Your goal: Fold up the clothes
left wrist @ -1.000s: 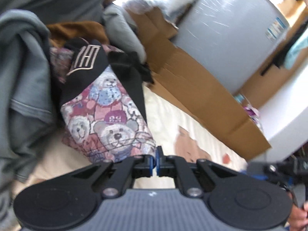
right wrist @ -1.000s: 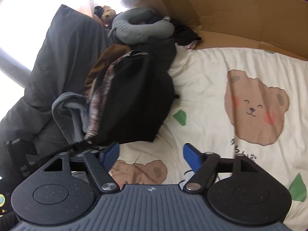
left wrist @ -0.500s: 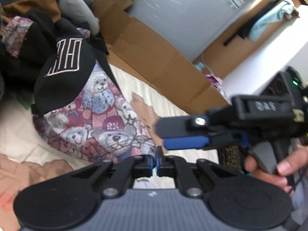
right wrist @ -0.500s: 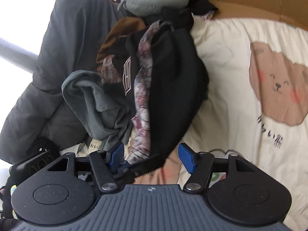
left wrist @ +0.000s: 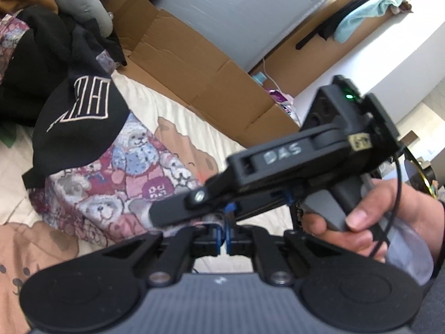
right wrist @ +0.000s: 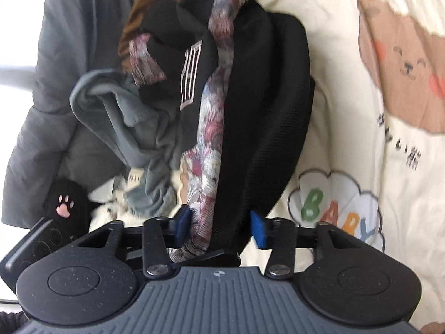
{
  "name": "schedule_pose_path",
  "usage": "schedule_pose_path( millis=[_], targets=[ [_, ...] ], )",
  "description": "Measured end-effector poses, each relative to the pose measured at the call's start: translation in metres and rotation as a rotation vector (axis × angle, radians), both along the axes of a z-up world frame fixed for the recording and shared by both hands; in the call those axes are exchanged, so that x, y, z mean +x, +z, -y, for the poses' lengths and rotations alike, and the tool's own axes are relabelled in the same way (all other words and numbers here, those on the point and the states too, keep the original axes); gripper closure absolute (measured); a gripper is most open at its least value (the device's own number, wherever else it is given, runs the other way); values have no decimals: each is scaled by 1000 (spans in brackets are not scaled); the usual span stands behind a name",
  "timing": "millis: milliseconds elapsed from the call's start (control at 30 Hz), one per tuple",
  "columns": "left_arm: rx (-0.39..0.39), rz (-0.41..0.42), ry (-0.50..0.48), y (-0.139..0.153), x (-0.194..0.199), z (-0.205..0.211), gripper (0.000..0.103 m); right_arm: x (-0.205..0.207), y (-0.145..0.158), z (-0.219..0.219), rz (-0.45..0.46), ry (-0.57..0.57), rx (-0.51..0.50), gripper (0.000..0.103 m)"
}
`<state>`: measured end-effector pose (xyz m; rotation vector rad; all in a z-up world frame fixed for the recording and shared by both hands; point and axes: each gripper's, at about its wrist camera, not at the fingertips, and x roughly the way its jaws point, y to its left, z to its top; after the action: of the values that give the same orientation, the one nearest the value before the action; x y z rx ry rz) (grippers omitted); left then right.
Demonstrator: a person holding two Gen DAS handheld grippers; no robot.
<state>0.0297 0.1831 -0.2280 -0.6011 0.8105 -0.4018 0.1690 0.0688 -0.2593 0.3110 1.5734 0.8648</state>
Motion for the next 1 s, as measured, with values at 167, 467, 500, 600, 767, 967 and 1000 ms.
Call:
schedule_pose_path(
  millis=[167,467,500,600,767,967,1000],
  targets=[
    [-15,-42,-19,-1,-7,0,99,6,-3,6,1,34,-30,100],
    [46,-142,45,-2,-17,-23,69,22,1,37,74,153,-151,102],
    [68,-149,59,-1,-17,-27,60,25,1,45,81,150,-167,102],
    [154,-155,106,3,-7,-40,46,34,1,73,101,113,-193,102],
    [284,-213,203,-3,5,-67,43,41,5,120,137,12,-175,102],
    [407,-249,283,-1,18,-97,36,42,8,163,177,-65,-175,102],
    [426,-249,289,-1,21,-101,34,41,9,167,185,-72,-178,102]
  ],
)
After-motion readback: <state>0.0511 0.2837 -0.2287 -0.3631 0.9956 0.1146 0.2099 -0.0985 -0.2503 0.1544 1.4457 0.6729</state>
